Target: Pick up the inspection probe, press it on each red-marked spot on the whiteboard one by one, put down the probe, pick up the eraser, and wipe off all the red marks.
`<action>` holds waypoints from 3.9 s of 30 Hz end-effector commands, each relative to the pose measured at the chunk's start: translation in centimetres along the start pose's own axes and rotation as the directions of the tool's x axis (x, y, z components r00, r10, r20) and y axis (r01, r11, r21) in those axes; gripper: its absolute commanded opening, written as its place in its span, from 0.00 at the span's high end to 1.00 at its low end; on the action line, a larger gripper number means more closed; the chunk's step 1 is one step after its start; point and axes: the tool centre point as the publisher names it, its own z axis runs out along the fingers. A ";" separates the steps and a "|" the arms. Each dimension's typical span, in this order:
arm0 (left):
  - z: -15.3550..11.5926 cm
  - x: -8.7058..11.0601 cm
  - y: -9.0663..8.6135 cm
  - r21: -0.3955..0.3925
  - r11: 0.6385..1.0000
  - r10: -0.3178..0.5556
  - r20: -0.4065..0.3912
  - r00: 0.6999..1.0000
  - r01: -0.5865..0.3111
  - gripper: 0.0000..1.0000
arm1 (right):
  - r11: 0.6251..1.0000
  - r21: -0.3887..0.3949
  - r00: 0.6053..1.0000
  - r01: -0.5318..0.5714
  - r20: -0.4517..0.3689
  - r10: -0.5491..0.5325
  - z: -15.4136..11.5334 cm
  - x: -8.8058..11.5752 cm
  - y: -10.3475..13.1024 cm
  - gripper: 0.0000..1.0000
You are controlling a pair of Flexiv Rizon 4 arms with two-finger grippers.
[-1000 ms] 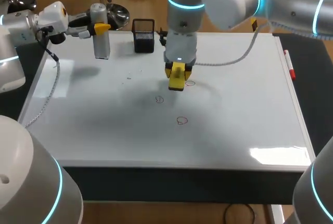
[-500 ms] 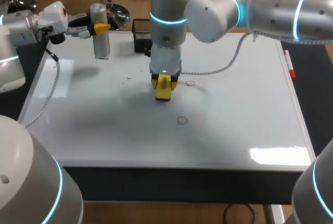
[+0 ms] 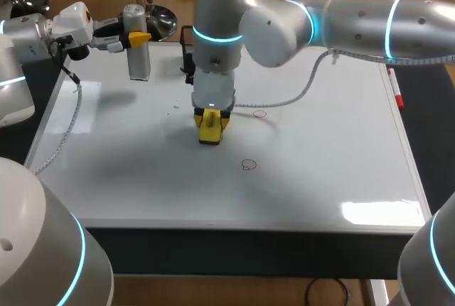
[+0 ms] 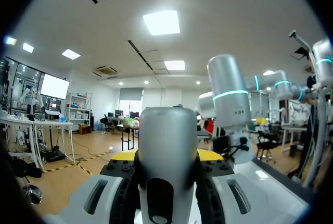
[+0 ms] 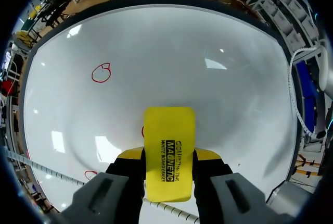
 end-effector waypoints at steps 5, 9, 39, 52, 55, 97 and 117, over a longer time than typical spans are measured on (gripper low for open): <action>0.0 0.2 -0.2 -0.001 1.000 0.002 0.004 1.000 -0.002 1.00 | 1.000 -0.011 1.000 -0.004 -0.015 0.004 0.9 0.4 0.3 1.00; 0.0 0.2 -0.2 -0.001 1.000 0.002 0.004 1.000 -0.002 1.00 | 1.000 -0.015 1.000 -0.021 -0.016 0.021 1.3 1.2 0.2 1.00; 0.0 0.2 -0.2 -0.001 1.000 0.002 0.004 1.000 -0.002 1.00 | 0.997 -0.010 0.995 -0.078 -0.057 0.078 -1.5 5.6 -0.3 1.00; 0.0 0.2 -0.2 -0.001 1.000 0.002 0.004 1.000 -0.002 1.00 | 1.000 0.004 1.000 0.003 -0.027 -0.003 -2.7 1.1 -0.1 1.00; 0.0 0.2 -0.2 -0.001 1.000 0.002 0.004 1.000 -0.002 1.00 | 1.000 -0.008 0.999 0.022 -0.029 -0.022 -2.2 0.0 0.2 1.00; 0.0 0.2 -0.2 -0.001 1.000 0.002 0.004 1.000 -0.002 1.00 | 0.997 -0.068 0.994 -0.041 -0.100 0.034 2.3 3.4 0.4 1.00; 0.0 0.2 -0.2 -0.001 1.000 0.002 0.004 1.000 -0.002 1.00 | 0.998 -0.020 0.991 -0.062 -0.119 0.059 -1.0 5.1 -0.8 1.00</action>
